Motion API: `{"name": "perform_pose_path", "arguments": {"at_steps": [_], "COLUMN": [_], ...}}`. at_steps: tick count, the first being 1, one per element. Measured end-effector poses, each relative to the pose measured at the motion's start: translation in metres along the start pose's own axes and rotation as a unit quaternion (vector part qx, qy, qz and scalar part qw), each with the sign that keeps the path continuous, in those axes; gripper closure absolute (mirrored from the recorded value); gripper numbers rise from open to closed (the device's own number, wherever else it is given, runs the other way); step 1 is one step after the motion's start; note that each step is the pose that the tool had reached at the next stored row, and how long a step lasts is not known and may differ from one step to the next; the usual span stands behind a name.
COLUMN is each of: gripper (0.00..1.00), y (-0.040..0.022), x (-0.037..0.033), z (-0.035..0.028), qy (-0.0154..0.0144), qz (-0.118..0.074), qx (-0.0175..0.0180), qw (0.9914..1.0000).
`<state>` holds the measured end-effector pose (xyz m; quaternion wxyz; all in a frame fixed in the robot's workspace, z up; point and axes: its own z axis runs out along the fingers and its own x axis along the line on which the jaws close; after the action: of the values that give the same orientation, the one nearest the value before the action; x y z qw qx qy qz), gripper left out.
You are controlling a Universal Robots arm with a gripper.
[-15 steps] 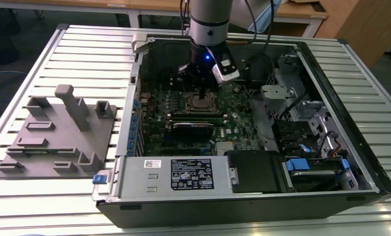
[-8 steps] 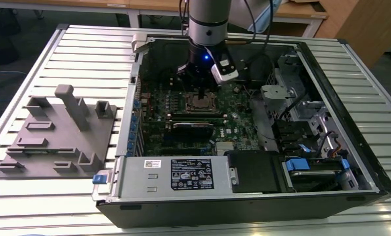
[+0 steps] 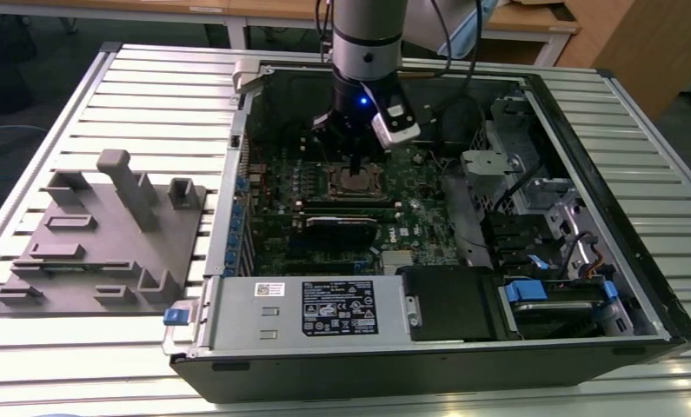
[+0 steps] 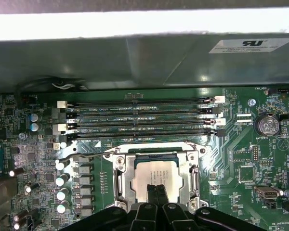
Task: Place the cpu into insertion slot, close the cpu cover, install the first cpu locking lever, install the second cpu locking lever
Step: 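Install the first cpu locking lever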
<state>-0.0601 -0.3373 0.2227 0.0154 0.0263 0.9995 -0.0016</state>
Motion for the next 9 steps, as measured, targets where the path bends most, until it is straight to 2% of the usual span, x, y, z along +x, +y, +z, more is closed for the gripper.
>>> {"name": "perform_pose_path", "arguments": {"at_steps": [9], "gripper": [0.89], "y": [0.0], "x": [-0.0001], "z": [-0.0016], "qy": [0.0], "qz": [0.0], "qx": [0.0], "qw": [1.0]}}
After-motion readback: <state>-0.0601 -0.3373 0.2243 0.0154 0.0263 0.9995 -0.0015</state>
